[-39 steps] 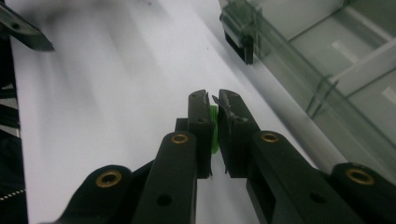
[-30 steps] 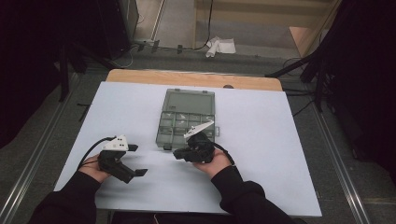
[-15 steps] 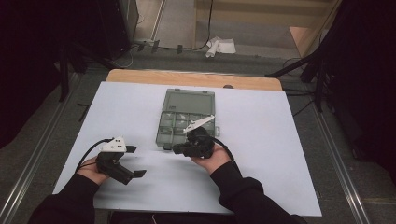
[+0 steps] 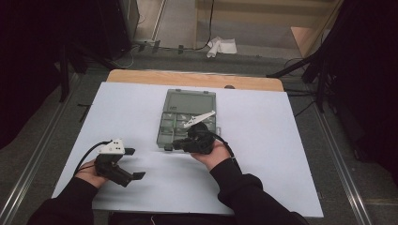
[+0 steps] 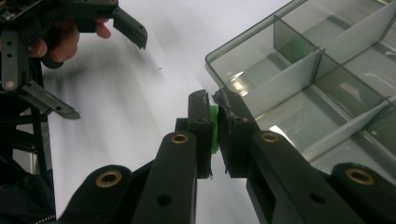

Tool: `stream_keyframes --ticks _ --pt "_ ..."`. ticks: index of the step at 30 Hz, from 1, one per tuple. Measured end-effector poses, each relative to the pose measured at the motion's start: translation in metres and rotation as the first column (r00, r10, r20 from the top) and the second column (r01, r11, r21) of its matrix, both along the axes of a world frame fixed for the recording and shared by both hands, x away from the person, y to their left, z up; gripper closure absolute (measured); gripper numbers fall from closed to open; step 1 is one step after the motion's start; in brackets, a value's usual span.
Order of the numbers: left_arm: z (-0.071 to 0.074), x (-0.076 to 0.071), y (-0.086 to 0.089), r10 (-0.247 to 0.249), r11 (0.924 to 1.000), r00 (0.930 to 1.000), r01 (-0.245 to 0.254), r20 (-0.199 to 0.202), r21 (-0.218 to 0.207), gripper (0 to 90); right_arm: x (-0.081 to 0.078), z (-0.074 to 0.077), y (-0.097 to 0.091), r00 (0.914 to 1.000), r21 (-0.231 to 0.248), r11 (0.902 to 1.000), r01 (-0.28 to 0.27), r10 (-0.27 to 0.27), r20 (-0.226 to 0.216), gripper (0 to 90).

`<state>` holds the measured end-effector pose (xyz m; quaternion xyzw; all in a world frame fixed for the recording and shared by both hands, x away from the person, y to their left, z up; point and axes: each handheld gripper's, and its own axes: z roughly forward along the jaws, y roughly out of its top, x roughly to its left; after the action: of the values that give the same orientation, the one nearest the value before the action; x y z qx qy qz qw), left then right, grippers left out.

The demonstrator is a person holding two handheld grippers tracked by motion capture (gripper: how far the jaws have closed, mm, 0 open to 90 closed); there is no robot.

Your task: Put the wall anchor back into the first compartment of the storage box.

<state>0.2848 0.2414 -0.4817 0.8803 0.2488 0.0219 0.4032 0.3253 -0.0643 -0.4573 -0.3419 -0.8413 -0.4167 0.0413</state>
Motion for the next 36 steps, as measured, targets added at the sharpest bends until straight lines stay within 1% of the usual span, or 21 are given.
stream_keyframes --ticks 1,4,8,14,17,20,24,26,28,30,31,33,34,36 --pt "0.000 0.000 0.000 0.001 1.0000 1.0000 -0.001 0.000 0.001 0.0 0.001 0.000 0.000 1.0000 -0.003 1.0000 -0.003 0.003 0.004 84.7" --pt "0.001 -0.001 0.001 0.003 1.0000 1.0000 -0.003 -0.001 0.004 0.0 0.003 0.002 -0.001 1.0000 0.005 1.0000 0.005 -0.005 -0.004 84.7" --pt "0.000 -0.002 0.002 0.005 1.0000 1.0000 -0.005 -0.001 -0.008 0.0 0.005 0.004 -0.003 0.9999 0.011 0.9999 0.011 -0.011 -0.001 84.7" --pt "0.000 -0.003 0.003 0.009 1.0000 1.0000 -0.009 -0.003 -0.004 0.0 0.010 0.005 -0.002 0.9996 0.016 0.9995 0.028 -0.028 -0.001 84.6" --pt "0.000 -0.003 0.003 0.013 0.9999 0.9999 -0.013 -0.004 -0.006 0.0 0.012 0.004 -0.002 0.9994 0.013 0.9993 0.034 -0.034 0.008 84.7" --pt "0.000 -0.004 0.004 0.016 0.9998 0.9999 -0.016 -0.004 -0.007 0.0 0.017 0.004 -0.002 0.9987 0.024 0.9985 0.050 -0.051 0.012 84.7" --pt "0.000 -0.005 0.004 0.018 0.9998 0.9998 -0.018 -0.005 -0.006 0.0 0.022 0.003 -0.002 0.9980 0.024 0.9978 0.061 -0.062 0.016 84.7" --pt "0.000 -0.005 0.005 0.016 0.9999 0.9999 -0.016 -0.004 -0.002 0.0 0.023 0.004 -0.001 0.9977 0.026 0.9975 0.067 -0.067 0.011 84.7" --pt "0.000 -0.004 0.005 0.017 0.9998 0.9998 -0.017 -0.005 0.002 0.0 0.026 0.004 0.000 0.9972 0.026 0.9972 0.070 -0.071 0.023 84.7" --pt "0.000 -0.004 0.005 0.029 0.9995 0.9990 -0.029 -0.034 -0.014 0.0 0.029 0.005 0.002 0.9969 0.021 0.9971 0.073 -0.074 0.028 84.7" --pt "0.000 -0.003 0.005 0.032 0.9993 0.9986 -0.033 -0.041 -0.020 0.0 0.030 0.005 0.002 0.9963 0.022 0.9966 0.079 -0.080 0.031 84.7" --pt "0.000 -0.003 0.004 0.030 0.9993 0.9987 -0.031 -0.040 -0.021 0.0 0.032 0.004 0.002 0.9964 0.023 0.9965 0.081 -0.081 0.025 84.7" --pt "-0.001 -0.003 0.004 0.028 0.9994 0.9990 -0.029 -0.035 -0.020 0.0 0.034 0.003 0.003 0.9959 0.024 0.9961 0.085 -0.086 0.028 84.6" --pt "-0.002 -0.002 0.003 0.027 0.9995 0.9988 -0.028 -0.040 -0.017 0.0 0.034 0.003 0.005 0.9959 0.016 0.9962 0.086 -0.086 0.029 84.7"
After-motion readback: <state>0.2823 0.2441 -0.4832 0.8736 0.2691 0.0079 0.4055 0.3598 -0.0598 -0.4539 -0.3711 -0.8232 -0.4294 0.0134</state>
